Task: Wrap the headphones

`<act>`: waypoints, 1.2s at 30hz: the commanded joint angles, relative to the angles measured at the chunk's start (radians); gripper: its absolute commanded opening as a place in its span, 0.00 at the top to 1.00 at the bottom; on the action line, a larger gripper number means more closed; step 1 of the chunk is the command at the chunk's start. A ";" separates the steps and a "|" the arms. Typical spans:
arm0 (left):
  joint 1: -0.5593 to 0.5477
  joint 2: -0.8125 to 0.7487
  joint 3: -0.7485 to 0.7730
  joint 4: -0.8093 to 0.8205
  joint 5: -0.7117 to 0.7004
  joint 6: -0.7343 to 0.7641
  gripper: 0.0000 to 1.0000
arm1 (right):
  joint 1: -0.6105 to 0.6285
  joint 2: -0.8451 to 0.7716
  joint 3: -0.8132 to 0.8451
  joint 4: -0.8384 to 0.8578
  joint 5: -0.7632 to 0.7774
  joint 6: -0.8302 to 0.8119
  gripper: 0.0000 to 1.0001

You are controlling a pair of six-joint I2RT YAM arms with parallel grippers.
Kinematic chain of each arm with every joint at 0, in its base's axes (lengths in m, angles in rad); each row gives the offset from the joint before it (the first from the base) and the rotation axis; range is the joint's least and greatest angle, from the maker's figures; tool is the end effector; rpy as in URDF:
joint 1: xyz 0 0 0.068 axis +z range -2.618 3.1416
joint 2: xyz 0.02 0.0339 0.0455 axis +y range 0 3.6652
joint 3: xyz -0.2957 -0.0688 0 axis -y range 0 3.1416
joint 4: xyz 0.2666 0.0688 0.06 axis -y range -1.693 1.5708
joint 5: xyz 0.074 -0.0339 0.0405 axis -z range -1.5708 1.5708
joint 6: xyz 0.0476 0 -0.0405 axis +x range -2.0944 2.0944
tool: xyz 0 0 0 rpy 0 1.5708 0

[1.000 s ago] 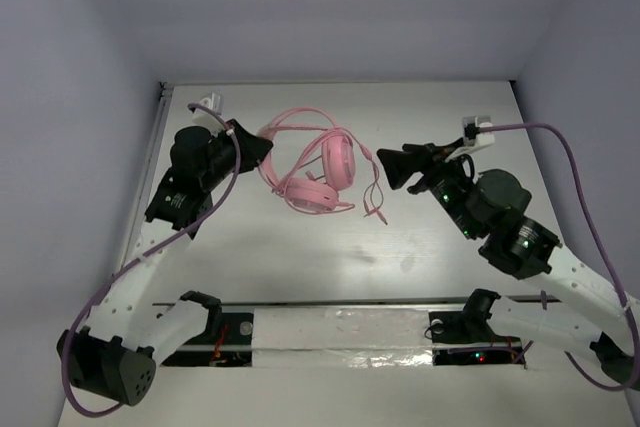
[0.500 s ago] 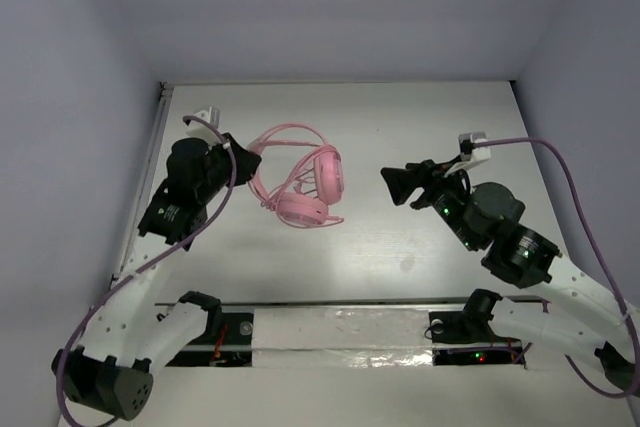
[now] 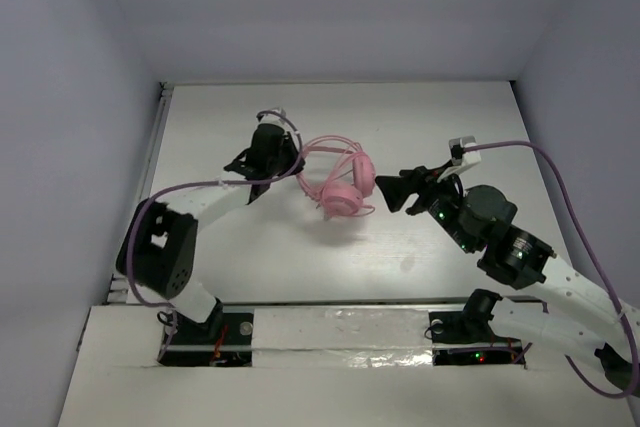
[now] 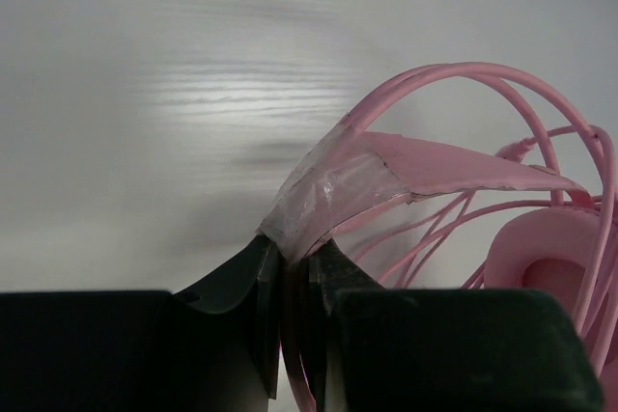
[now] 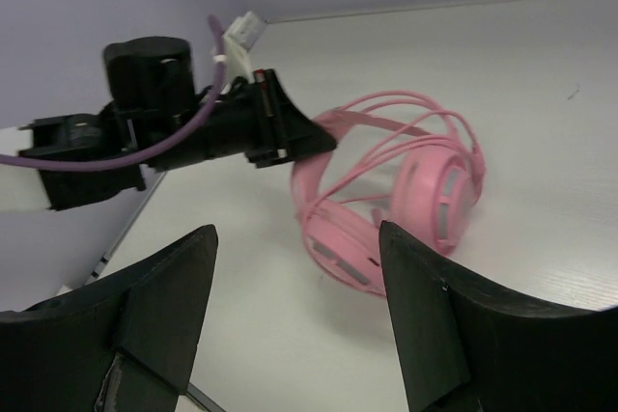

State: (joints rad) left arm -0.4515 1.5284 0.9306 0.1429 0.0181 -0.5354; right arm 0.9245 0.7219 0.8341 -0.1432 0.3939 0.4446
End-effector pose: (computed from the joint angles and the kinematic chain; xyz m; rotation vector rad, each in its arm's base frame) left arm 0.3333 -0.1626 0.2551 -0.0757 2.0843 -0.6332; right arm 0.1195 0.1280 0.3947 -0.0806 1.6486 0.7429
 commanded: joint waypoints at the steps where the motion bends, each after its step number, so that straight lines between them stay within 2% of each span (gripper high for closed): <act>1: -0.041 0.079 0.114 0.268 0.005 -0.083 1.00 | 0.005 -0.006 -0.001 0.065 -0.016 0.000 0.26; 6: -0.052 0.220 0.191 0.339 -0.020 -0.100 1.00 | 0.005 -0.010 -0.012 0.068 -0.013 -0.004 0.26; 13: -0.070 0.384 0.283 0.359 -0.061 -0.089 1.00 | 0.005 -0.025 -0.024 0.074 -0.004 -0.014 0.26; 17: -0.088 0.392 0.286 0.383 -0.102 -0.069 0.79 | 0.005 -0.021 -0.027 0.079 -0.003 -0.014 0.26; 18: -0.088 0.389 0.281 0.380 -0.112 -0.064 0.66 | 0.005 -0.019 -0.027 0.079 -0.001 -0.014 0.26; 20: -0.088 0.365 0.257 0.376 -0.138 -0.040 0.50 | 0.005 -0.021 -0.027 0.077 0.000 -0.014 0.26; 21: -0.088 0.351 0.245 0.373 -0.144 -0.031 0.30 | 0.005 -0.025 -0.027 0.076 0.002 -0.014 0.26; 23: -0.088 0.294 0.205 0.376 -0.164 -0.012 0.07 | 0.005 -0.026 -0.023 0.073 0.008 -0.014 0.26; 24: -0.088 0.274 0.195 0.370 -0.171 0.003 0.01 | 0.005 -0.026 -0.020 0.070 0.008 -0.014 0.26; 29: -0.079 0.070 0.142 0.336 -0.219 0.034 0.01 | 0.005 -0.030 -0.004 0.057 0.029 -0.003 0.28; 32: -0.079 -0.069 0.140 0.284 -0.270 0.058 0.01 | 0.005 -0.059 -0.001 0.042 0.042 0.008 0.36; 33: -0.079 -0.108 0.129 0.255 -0.285 0.064 0.01 | 0.005 -0.071 0.000 0.036 0.045 0.009 0.43; 34: -0.079 -0.193 0.122 0.241 -0.305 0.075 0.01 | 0.005 -0.085 0.002 0.028 0.062 0.017 0.60; 36: -0.079 -0.285 0.085 0.198 -0.322 0.081 0.01 | 0.005 -0.137 0.007 0.005 0.085 0.023 0.77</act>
State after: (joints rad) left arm -0.5346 1.3754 1.0534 0.3866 -0.2375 -0.4934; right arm 0.9245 0.6472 0.8066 -0.1368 0.4259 0.4530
